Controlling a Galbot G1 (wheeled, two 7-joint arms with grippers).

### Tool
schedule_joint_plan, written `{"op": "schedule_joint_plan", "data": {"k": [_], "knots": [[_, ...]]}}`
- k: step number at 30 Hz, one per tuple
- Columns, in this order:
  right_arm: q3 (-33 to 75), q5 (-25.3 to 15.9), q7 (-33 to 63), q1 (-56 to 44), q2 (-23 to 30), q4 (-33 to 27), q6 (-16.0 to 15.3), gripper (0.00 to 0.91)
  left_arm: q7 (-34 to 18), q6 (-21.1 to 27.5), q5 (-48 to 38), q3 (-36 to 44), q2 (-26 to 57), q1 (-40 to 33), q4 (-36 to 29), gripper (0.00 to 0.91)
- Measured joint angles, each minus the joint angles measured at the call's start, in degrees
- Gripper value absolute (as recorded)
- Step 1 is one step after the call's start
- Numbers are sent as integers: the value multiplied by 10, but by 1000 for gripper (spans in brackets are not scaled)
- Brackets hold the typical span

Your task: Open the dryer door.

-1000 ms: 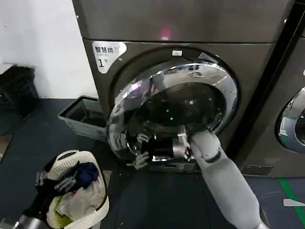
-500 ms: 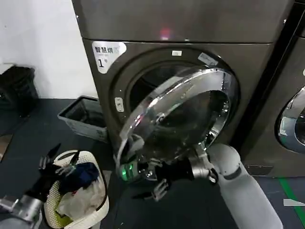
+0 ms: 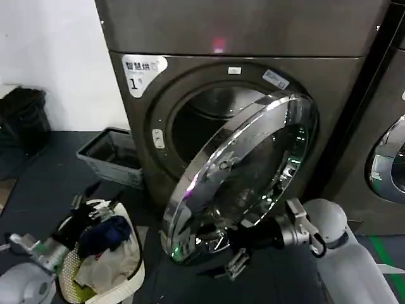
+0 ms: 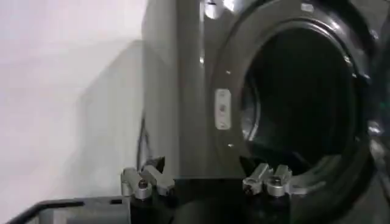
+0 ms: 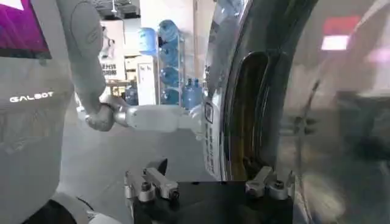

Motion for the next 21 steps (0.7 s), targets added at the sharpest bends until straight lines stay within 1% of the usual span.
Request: {"op": "schedule_joint_plan", "data": {"k": [4, 9, 13, 18, 21], "knots": [[41, 3, 0, -25, -11, 4, 4, 907, 15, -6, -14, 52, 24, -36, 11, 907], [106, -5, 1, -66, -8, 0, 11, 907, 23, -8, -37, 127, 36, -97, 23, 907], [166, -12, 5, -96, 4, -3, 16, 907, 35, -7, -53, 175, 43, -134, 27, 907], [245, -27, 36, -125, 30, -5, 24, 907, 42, -4, -55, 219, 44, -169, 32, 907], [288, -25, 62, -139, 46, -1, 28, 907, 44, -2, -55, 243, 51, -183, 30, 907]]}}
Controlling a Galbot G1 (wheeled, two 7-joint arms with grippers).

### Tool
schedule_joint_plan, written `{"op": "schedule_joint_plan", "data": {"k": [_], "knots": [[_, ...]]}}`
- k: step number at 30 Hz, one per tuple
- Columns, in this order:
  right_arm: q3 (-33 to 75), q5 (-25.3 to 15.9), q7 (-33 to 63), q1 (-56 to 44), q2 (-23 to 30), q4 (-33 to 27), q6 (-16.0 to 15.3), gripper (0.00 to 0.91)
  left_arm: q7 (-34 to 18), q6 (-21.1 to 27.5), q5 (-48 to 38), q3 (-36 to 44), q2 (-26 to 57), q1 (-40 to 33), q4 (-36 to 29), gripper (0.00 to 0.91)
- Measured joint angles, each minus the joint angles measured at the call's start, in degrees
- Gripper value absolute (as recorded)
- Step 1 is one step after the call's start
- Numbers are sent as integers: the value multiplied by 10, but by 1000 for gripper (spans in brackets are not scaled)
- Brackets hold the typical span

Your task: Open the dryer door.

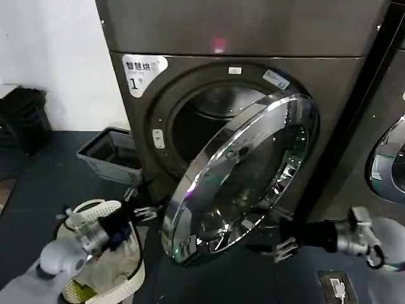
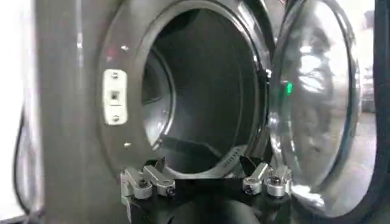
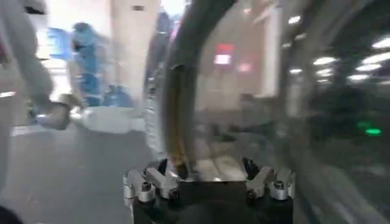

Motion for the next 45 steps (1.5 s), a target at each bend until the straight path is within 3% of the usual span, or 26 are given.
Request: {"op": "schedule_joint_plan", "data": {"k": [6, 15, 29, 38, 45], "knots": [[77, 20, 104, -33, 37, 24, 0, 907, 16, 3, -12, 42, 11, -19, -6, 907], [209, 29, 272, -84, 103, 83, 30, 907, 37, 7, -3, 106, 17, -40, -37, 907], [425, 3, 534, -155, 112, 100, 32, 907, 36, 4, -1, 249, -2, -132, -68, 907], [539, -7, 599, -191, 99, 79, 28, 907, 24, -2, -12, 385, -63, -247, -23, 907], [611, -7, 572, -211, 88, 64, 18, 907, 19, -13, -13, 459, -139, -327, 28, 907]]}}
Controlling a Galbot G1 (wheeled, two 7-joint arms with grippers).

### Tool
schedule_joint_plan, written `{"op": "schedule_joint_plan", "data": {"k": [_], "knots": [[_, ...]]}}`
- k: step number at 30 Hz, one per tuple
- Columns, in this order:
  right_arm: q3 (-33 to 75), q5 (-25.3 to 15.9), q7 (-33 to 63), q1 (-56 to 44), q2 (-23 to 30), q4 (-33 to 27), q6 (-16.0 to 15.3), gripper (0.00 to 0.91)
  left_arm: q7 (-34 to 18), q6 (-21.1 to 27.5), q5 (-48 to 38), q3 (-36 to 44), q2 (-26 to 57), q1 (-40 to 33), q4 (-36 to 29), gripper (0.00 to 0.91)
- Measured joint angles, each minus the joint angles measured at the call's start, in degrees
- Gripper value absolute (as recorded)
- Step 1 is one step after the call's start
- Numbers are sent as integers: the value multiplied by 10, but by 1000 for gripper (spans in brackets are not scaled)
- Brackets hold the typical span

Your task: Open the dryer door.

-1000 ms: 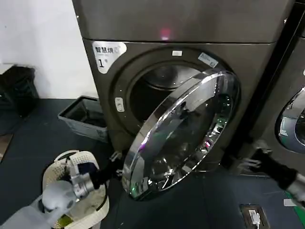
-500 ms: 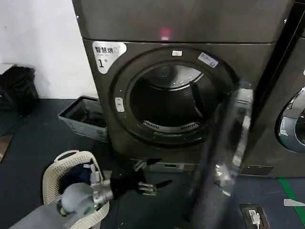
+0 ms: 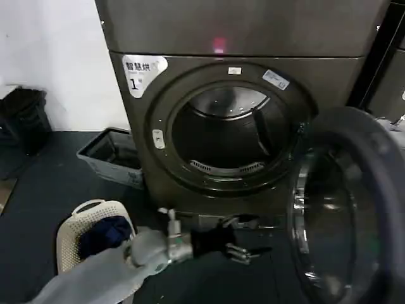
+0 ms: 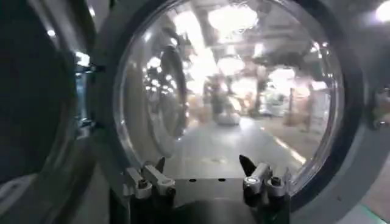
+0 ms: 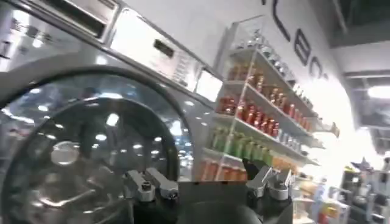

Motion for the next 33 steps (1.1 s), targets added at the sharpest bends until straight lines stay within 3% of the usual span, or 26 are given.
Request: {"op": "schedule_joint_plan", "data": {"k": [8, 33], "knots": [[58, -6, 4, -7, -16, -24, -1, 907, -3, -6, 2, 52, -89, -60, 69, 907], [194, -23, 46, -34, -72, -83, 12, 907, -14, -33, 12, 106, -271, -116, 230, 907]]}}
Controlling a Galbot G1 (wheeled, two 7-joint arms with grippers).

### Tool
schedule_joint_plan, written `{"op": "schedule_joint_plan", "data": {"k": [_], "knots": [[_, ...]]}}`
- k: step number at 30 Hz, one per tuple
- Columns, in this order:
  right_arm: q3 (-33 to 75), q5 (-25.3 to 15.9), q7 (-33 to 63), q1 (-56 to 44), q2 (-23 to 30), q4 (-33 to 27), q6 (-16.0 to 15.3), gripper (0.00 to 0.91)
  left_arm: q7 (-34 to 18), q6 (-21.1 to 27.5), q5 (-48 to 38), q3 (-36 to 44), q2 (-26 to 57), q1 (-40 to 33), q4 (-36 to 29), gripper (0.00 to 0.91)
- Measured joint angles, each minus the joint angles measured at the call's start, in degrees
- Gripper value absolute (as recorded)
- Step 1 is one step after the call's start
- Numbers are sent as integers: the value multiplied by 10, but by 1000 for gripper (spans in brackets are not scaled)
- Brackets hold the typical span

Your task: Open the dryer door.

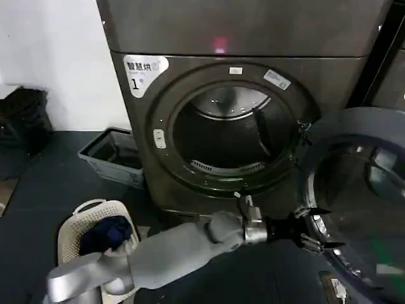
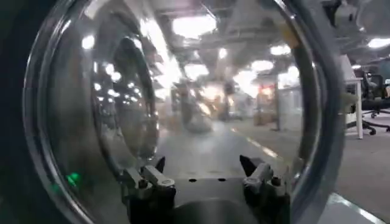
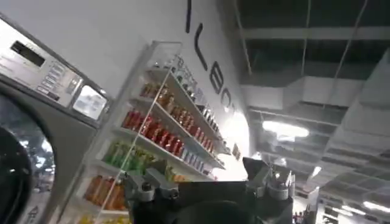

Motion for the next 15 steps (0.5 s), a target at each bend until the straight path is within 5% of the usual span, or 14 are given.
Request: {"op": "schedule_joint_plan", "data": {"k": [15], "knots": [[38, -10, -4, -13, -12, -37, 0, 907, -27, -20, 4, -1, -74, -10, 77, 907]]}}
